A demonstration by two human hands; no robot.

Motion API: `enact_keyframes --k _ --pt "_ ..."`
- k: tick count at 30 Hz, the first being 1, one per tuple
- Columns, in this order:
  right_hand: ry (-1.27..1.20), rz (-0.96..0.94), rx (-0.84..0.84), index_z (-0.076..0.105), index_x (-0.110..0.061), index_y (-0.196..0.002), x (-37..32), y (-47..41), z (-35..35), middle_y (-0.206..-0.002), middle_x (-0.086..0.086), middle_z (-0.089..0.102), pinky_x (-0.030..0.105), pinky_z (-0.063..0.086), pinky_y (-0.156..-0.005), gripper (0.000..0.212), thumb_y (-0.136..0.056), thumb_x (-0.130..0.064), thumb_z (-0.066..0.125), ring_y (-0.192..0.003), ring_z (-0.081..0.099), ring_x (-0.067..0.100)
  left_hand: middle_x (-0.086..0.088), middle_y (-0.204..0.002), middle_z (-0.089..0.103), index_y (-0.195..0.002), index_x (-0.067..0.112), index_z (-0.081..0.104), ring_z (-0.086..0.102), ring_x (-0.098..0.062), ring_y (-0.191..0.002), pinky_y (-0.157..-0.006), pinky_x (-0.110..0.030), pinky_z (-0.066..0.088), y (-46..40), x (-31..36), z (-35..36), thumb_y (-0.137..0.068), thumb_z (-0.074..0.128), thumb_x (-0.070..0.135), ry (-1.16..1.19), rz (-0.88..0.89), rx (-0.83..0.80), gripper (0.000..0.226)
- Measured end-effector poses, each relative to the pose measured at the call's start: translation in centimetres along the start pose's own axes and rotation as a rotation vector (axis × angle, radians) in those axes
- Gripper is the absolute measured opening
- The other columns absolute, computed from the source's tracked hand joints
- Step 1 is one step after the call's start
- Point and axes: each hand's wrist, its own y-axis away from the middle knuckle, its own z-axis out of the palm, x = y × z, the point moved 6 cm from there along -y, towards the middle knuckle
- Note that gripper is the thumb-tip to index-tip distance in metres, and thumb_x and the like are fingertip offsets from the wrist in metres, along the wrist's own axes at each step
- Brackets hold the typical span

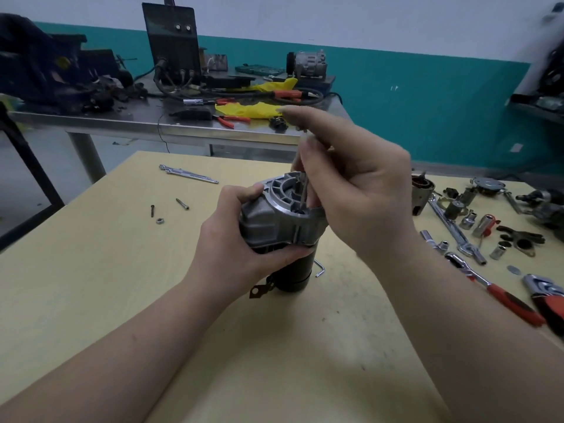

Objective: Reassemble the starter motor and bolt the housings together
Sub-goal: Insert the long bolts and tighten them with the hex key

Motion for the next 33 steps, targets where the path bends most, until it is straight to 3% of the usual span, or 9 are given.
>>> enact_keyframes --k 5,8,12,14,19,23,26,29,33 --pt "0.097 0.064 0.011 0.076 -0.01 -0.094 -1.0 -1.7 -0.7 -0.066 0.003 0.067 0.037 0.046 -0.048 0.018 -0.104 -0.019 0.066 -0.052 0.059 0.015 0.036 -0.136 0.059 -0.121 0.07 0.037 0.066 0.009 -0.117 -0.087 -0.006 0.052 -0.1 0.0 0.1 -0.055 0.095 0.066 -0.022 -0.002 -0.007 0.088" --pt "0.108 0.21 0.03 0.076 -0.008 -0.103 -0.4 -2.2 -0.4 -0.06 -0.002 0.067 0.028 0.045 -0.046 0.016 -0.105 -0.014 0.062 -0.046 0.06 0.011 0.034 -0.134 0.06 -0.121 0.069 0.038 0.066 0.01 -0.115 -0.085 -0.005 0.052 0.0 0.1 0.2 -0.056 0.095 0.065 -0.024 -0.006 0.0 0.087" --pt "-0.311 0.579 -0.054 0.073 -0.01 -0.099 1.7 -2.1 -0.1 -0.068 0.012 0.072 0.023 0.039 -0.04 0.015 -0.105 -0.02 0.064 -0.043 0.057 0.019 0.039 -0.129 0.062 -0.122 0.068 0.038 0.067 0.009 -0.113 -0.084 -0.006 0.053 0.0 0.2 0.1 -0.058 0.095 0.065 -0.02 0.002 -0.004 0.086" --pt "-0.505 0.638 -0.151 0.07 -0.006 -0.1 2.1 -1.7 0.1 -0.078 0.017 0.074 0.024 0.043 -0.043 0.015 -0.103 -0.02 0.067 -0.051 0.061 0.021 0.042 -0.126 0.061 -0.121 0.066 0.039 0.067 0.009 -0.112 -0.084 -0.005 0.052 -0.1 0.3 0.0 -0.058 0.094 0.065 -0.024 0.005 -0.006 0.084" --pt "-0.21 0.296 -0.046 0.073 -0.003 -0.124 1.7 -0.8 -0.9 -0.078 0.011 0.075 0.027 0.05 -0.048 0.024 -0.101 -0.003 0.067 -0.051 0.065 0.023 0.041 -0.129 0.061 -0.127 0.051 0.041 0.067 0.009 -0.114 -0.085 -0.006 0.053 0.0 0.2 0.2 -0.059 0.095 0.064 -0.016 0.006 -0.01 0.087" --pt "0.05 0.027 -0.01 0.063 -0.003 -0.141 0.1 -0.1 0.0 -0.085 -0.008 0.069 0.026 0.052 -0.062 0.036 -0.105 -0.003 0.06 -0.063 0.063 0.008 0.044 -0.128 0.061 -0.124 0.065 0.039 0.067 0.01 -0.115 -0.085 -0.005 0.053 0.0 0.3 0.0 -0.06 0.096 0.066 0.009 0.017 0.003 0.085" --pt "-0.008 0.082 -0.108 0.073 -0.008 -0.126 -0.3 -1.0 0.0 -0.076 0.002 0.07 0.028 0.047 -0.052 0.027 -0.104 -0.02 0.064 -0.057 0.062 0.014 0.04 -0.13 0.061 -0.124 0.068 0.037 0.068 0.009 -0.114 -0.083 -0.005 0.053 0.0 0.1 0.0 -0.058 0.095 0.072 -0.007 0.008 0.006 0.087" --pt "0.005 0.129 -0.04 0.079 -0.004 -0.093 -0.6 -1.8 -0.4 -0.065 0.007 0.067 0.027 0.044 -0.05 0.025 -0.106 -0.019 0.064 -0.052 0.059 0.014 0.04 -0.129 0.061 -0.124 0.069 0.037 0.067 0.008 -0.114 -0.083 -0.005 0.053 0.0 -0.1 0.1 -0.058 0.096 0.066 -0.028 0.014 0.01 0.088" --pt "-0.037 0.367 0.025 0.076 -0.012 -0.111 0.4 -2.0 -0.2 -0.061 0.005 0.07 0.029 0.045 -0.041 0.016 -0.106 -0.014 0.061 -0.041 0.056 0.015 0.037 -0.129 0.062 -0.122 0.07 0.037 0.068 0.008 -0.113 -0.083 -0.005 0.052 0.0 -0.3 0.0 -0.057 0.096 0.064 -0.021 0.008 0.014 0.088"
